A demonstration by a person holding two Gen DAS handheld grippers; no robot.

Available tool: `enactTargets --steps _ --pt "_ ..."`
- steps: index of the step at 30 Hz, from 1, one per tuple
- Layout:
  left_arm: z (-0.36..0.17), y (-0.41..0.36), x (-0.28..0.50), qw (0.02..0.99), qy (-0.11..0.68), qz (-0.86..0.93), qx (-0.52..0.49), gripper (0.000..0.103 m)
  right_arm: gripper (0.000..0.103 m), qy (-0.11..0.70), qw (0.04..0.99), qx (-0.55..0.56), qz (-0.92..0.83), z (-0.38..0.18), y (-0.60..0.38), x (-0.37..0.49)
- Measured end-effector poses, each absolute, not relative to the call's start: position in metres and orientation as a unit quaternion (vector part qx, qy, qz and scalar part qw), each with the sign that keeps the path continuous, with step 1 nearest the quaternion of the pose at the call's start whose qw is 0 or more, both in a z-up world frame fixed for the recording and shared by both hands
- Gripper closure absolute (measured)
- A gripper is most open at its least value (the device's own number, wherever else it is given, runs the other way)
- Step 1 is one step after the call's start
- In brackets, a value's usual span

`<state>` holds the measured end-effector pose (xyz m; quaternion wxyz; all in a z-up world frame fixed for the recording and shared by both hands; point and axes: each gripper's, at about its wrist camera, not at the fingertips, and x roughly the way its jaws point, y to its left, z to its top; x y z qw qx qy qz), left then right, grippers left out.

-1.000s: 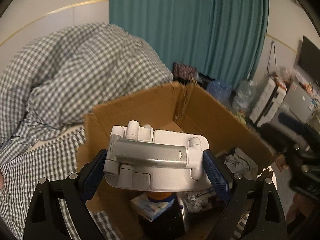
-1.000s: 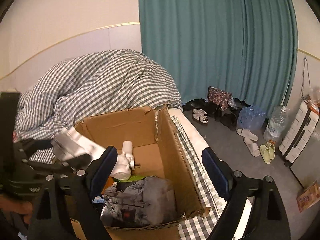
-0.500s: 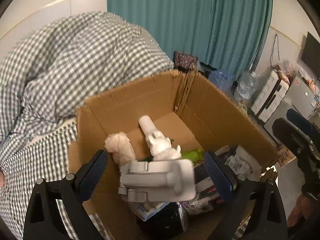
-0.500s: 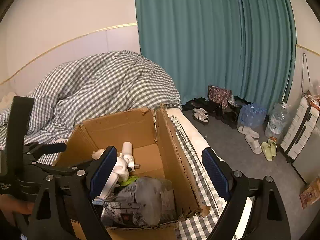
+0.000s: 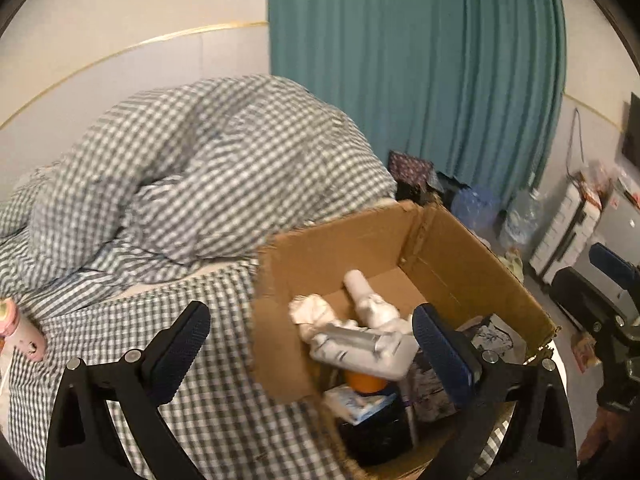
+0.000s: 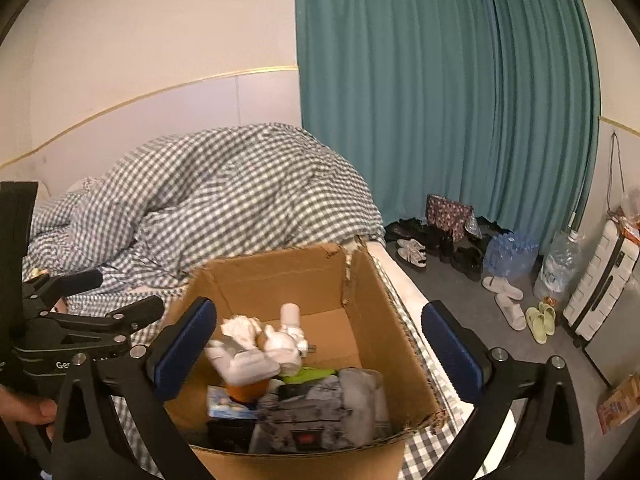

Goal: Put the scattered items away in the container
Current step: 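Withdraw both tools from the box back toward the bed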

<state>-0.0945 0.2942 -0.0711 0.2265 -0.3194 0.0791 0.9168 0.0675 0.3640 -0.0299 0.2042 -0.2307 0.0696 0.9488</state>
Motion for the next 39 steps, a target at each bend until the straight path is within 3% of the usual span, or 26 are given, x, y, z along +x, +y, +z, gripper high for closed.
enactTargets --steps 16,39 --pt "-0.028 0.155 -0.078 0.139 -0.001 0.948 -0.286 0.000 0.000 0.049 0.144 -0.224 0.963 -0.007 0.280 0.054" --pt "-0.013 -0.010 -0.031 -0.009 -0.016 0.962 -0.271 0.000 0.000 0.010 0.013 -0.232 0.973 -0.005 0.129 0.011"
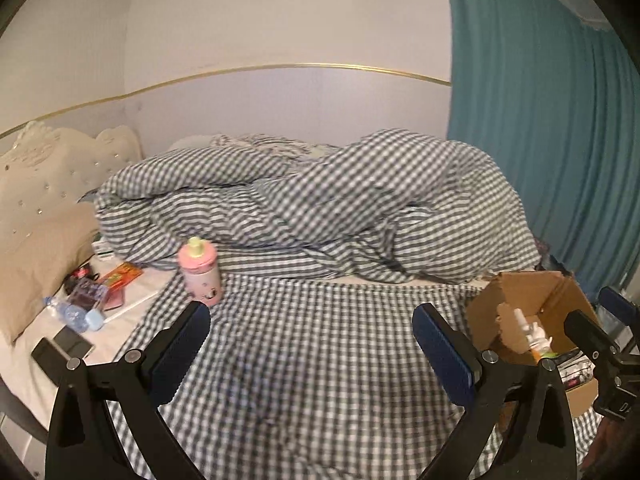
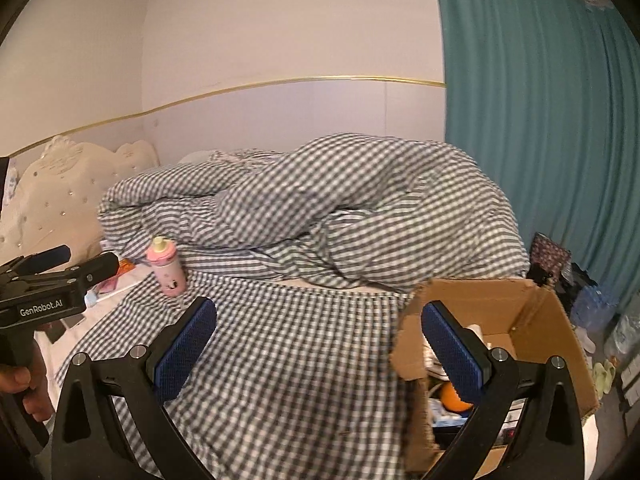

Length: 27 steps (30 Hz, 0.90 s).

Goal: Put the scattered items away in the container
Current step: 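Withdraw both tools from the box back toward the bed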

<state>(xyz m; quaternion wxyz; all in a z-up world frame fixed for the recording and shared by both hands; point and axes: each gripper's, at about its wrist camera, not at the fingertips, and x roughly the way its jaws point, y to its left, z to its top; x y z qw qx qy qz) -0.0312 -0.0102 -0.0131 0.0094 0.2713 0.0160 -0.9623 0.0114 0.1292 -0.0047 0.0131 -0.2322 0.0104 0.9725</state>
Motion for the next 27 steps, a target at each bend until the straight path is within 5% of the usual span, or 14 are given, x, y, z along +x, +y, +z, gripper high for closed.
enactTargets --steps 27 --pt "0.001 -0.035 0.000 0.031 0.018 -0.965 0.259 0.000 0.000 -0.004 -0.009 -0.240 0.971 -0.004 0.100 0.010"
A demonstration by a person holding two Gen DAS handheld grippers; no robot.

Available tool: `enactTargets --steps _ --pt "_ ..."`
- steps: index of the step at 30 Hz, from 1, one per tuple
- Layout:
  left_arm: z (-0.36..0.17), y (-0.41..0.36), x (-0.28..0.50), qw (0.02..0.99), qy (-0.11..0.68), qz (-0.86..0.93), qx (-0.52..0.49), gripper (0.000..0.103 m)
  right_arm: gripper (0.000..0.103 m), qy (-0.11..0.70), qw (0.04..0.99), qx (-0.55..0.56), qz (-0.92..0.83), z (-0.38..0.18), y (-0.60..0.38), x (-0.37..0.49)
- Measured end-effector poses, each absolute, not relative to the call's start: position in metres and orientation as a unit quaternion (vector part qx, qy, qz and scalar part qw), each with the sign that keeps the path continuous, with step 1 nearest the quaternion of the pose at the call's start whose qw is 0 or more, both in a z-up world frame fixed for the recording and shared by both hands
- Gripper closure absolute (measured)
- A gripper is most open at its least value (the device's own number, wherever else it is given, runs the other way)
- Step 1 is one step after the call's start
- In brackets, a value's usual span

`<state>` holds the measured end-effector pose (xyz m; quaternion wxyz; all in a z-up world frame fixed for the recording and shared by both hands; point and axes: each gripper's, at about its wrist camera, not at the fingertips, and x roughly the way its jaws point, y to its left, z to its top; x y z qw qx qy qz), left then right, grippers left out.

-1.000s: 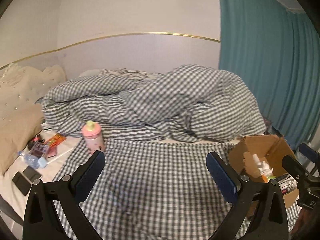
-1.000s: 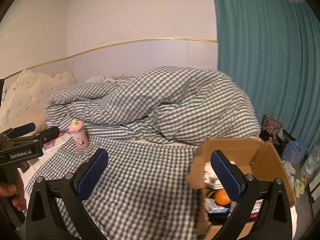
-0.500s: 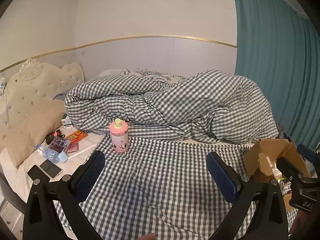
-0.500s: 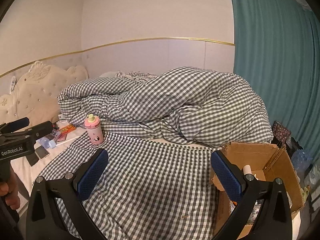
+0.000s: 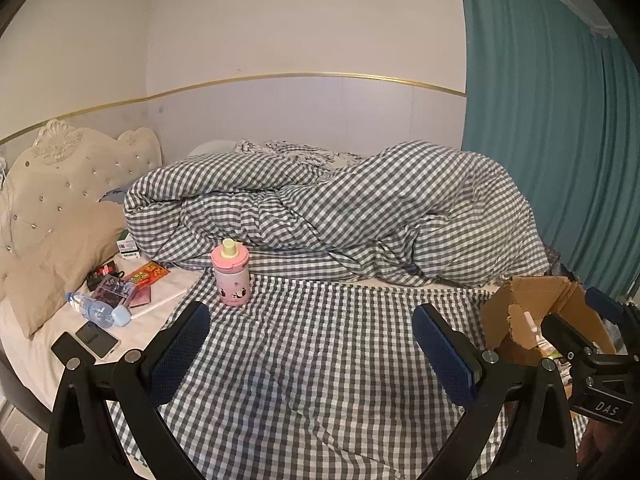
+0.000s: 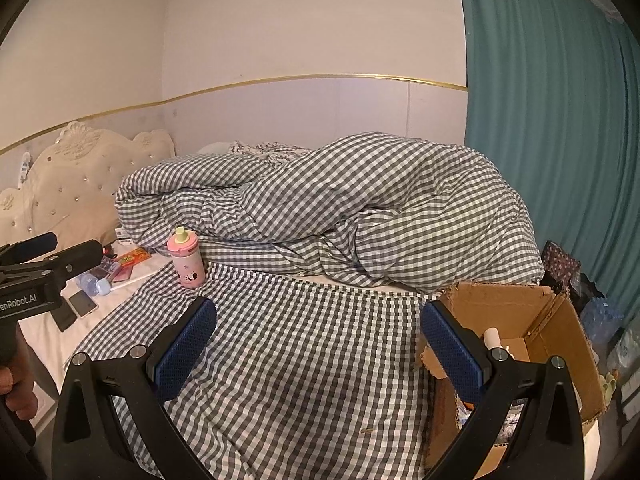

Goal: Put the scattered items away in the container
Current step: 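Withdraw both tools from the box back toward the bed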

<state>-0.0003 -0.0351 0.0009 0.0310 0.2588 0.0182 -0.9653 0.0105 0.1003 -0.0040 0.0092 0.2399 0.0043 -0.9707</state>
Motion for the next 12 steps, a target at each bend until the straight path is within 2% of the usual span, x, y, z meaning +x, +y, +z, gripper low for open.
enactTargets --steps 12 --pt "0.0014 -0.0331 0.0000 0.023 0.024 -0.965 0.260 0.000 0.000 -0.001 0.009 0.245 -0.970 -0.0083 0.1046 0.0089"
